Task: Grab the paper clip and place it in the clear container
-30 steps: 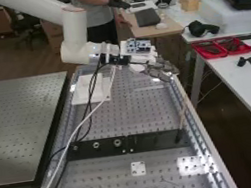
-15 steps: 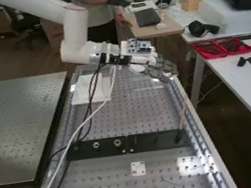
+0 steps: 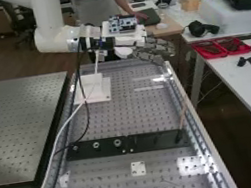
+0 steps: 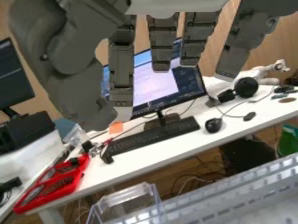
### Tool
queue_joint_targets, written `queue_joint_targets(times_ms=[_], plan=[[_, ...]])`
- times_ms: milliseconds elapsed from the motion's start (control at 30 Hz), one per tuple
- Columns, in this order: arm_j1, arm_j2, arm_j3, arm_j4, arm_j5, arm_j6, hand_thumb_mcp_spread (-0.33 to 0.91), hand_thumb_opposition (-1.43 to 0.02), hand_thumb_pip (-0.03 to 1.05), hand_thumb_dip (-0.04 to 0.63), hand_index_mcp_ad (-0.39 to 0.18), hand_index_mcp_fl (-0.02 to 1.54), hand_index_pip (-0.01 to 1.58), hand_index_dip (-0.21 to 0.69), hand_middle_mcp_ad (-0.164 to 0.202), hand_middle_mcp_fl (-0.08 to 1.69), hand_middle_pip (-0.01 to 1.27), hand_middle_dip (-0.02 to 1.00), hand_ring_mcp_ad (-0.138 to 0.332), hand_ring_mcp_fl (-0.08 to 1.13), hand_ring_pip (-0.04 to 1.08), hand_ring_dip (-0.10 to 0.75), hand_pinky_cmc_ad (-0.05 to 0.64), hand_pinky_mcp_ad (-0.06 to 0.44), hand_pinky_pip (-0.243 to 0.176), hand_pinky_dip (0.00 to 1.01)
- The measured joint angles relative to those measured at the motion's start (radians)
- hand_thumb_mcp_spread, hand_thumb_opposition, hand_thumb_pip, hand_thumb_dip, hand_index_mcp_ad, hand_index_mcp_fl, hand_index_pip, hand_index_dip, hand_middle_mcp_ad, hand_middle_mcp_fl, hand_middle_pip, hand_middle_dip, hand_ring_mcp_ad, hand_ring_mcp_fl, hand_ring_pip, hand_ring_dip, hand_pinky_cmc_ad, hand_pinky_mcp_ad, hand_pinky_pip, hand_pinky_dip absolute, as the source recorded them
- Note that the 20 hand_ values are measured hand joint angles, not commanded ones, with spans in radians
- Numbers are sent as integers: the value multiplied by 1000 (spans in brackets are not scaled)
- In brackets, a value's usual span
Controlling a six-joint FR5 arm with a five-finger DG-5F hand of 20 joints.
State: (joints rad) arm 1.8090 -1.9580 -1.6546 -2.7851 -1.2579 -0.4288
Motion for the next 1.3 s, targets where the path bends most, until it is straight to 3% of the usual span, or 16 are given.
queue_joint_targets(times_ms=[233, 467, 600, 800, 1300], plan=[[-63, 135, -66, -17, -3, -11, 332, -822, 735, 380, -138, 176, 1110, 93, 66, 70, 127, 202, 96, 0, 166, 103, 312, 260, -91, 599], [-143, 258, -104, -62, -12, -54, 332, -820, 733, 379, -138, 251, 871, 86, 70, 70, 127, 202, 99, -3, 152, 103, 333, 262, -91, 602], [-164, 273, -97, -91, -40, -83, 332, -820, 733, 379, -136, 288, 684, 87, 70, 73, 127, 204, 99, 0, 152, 103, 328, 262, -91, 602], [-182, 286, -92, -103, -69, -117, 333, -820, 733, 379, -136, 323, 578, 87, 70, 73, 127, 204, 99, 0, 136, 103, 351, 265, -91, 602], [-216, 289, -86, -121, -116, -136, 333, -820, 733, 363, -136, 328, 483, 89, 70, 96, 127, 202, 99, 0, 113, 103, 367, 265, -96, 602]])
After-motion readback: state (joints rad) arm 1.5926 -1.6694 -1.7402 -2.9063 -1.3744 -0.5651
